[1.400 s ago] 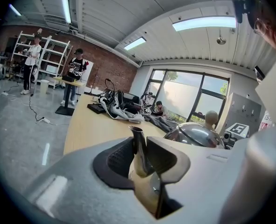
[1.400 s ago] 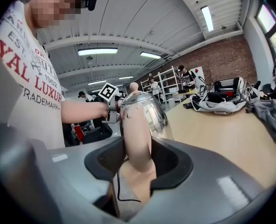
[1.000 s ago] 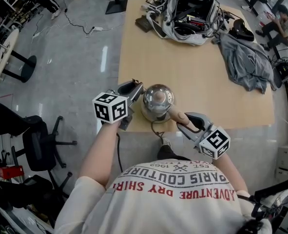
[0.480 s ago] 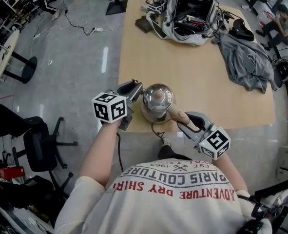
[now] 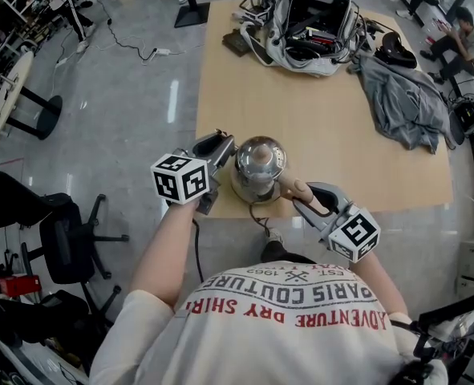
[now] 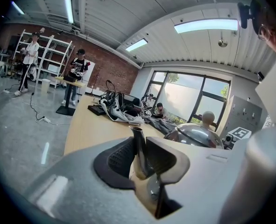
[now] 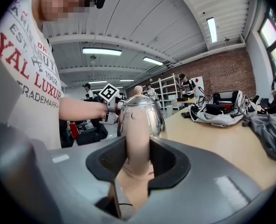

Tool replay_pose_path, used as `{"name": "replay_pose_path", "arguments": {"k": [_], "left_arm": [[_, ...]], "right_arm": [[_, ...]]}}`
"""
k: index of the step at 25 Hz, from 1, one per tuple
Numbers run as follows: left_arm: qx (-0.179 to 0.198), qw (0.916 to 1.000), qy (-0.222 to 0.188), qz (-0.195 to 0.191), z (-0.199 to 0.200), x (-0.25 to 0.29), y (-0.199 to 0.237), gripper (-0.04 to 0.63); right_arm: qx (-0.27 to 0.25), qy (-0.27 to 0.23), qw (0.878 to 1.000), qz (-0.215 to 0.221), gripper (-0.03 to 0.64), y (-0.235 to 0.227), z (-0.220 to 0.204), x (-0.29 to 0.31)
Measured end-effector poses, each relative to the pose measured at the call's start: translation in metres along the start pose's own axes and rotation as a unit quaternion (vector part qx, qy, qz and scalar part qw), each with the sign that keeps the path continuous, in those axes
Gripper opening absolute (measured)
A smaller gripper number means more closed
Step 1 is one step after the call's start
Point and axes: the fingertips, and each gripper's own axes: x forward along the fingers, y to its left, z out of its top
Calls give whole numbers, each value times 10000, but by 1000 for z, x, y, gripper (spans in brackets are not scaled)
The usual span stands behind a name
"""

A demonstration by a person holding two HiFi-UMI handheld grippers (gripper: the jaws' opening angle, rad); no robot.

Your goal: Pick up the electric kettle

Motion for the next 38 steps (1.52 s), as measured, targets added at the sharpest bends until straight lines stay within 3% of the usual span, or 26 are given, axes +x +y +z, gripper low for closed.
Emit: {"name": "replay_pose_path", "arguments": {"k": [8, 17, 38], "left_arm": [[76, 9997, -244, 7, 23, -16, -11, 80], [200, 9988, -449, -10, 32, -55, -39, 78], [158, 9990, -410, -81, -36, -142, -109, 78]], "right_arm": [[-219, -271, 9994, -73, 143, -1, 27, -8], [-366, -424, 9984, -59, 141, 31, 42, -31], [-168, -519, 9985, -98, 141, 129, 6, -95]]}}
